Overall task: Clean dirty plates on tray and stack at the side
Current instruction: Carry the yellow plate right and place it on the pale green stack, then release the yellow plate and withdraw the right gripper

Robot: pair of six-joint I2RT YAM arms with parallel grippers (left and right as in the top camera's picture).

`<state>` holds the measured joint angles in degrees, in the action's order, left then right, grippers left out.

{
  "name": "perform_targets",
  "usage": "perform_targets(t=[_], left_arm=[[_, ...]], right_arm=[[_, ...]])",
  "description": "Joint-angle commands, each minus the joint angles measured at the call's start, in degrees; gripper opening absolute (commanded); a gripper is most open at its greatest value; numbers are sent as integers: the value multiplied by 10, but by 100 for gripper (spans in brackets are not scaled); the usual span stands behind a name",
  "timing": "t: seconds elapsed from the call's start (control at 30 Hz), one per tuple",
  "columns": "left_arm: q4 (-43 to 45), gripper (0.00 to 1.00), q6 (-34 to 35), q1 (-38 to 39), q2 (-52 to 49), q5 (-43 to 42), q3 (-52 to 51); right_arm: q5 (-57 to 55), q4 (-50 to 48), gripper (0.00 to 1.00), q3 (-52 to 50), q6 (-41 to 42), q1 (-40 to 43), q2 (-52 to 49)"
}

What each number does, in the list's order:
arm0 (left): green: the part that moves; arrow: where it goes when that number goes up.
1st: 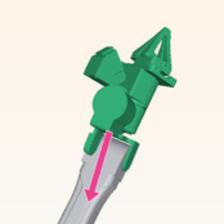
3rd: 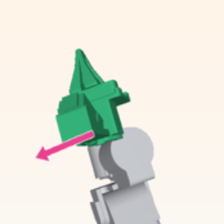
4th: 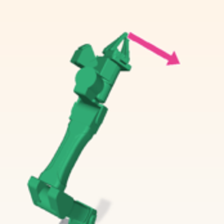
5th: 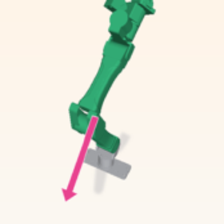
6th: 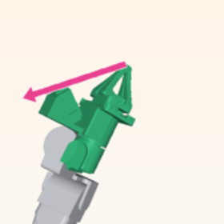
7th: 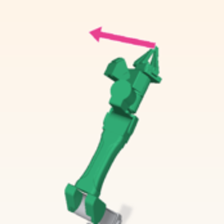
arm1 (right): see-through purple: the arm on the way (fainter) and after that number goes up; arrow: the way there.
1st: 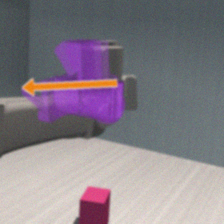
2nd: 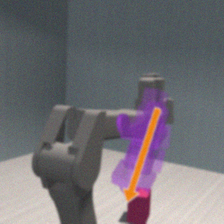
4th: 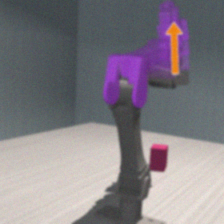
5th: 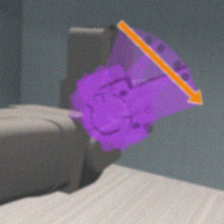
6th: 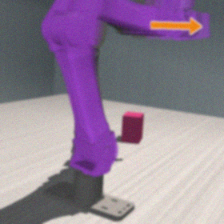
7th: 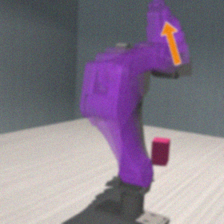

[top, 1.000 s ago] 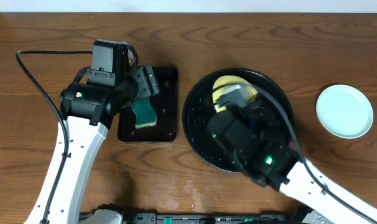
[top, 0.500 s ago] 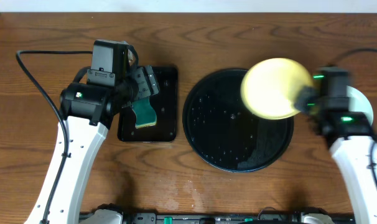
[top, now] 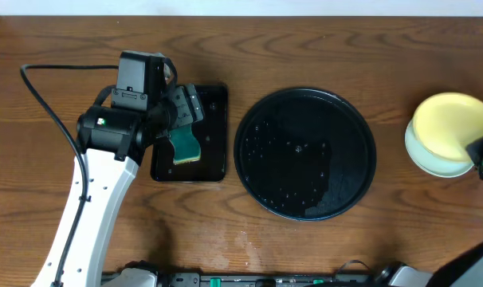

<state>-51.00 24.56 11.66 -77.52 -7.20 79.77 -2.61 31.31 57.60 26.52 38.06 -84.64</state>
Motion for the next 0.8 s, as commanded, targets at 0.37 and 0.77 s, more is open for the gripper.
perform_targets(t=[0.37, 0.77], left_arm=[[-1, 84, -5, -3, 0, -1, 8], [-1, 84, -5, -3, 0, -1, 8]], right_arm=[[151, -5, 66, 18, -48, -7, 48], [271, 108, 61, 17, -162, -224, 238]])
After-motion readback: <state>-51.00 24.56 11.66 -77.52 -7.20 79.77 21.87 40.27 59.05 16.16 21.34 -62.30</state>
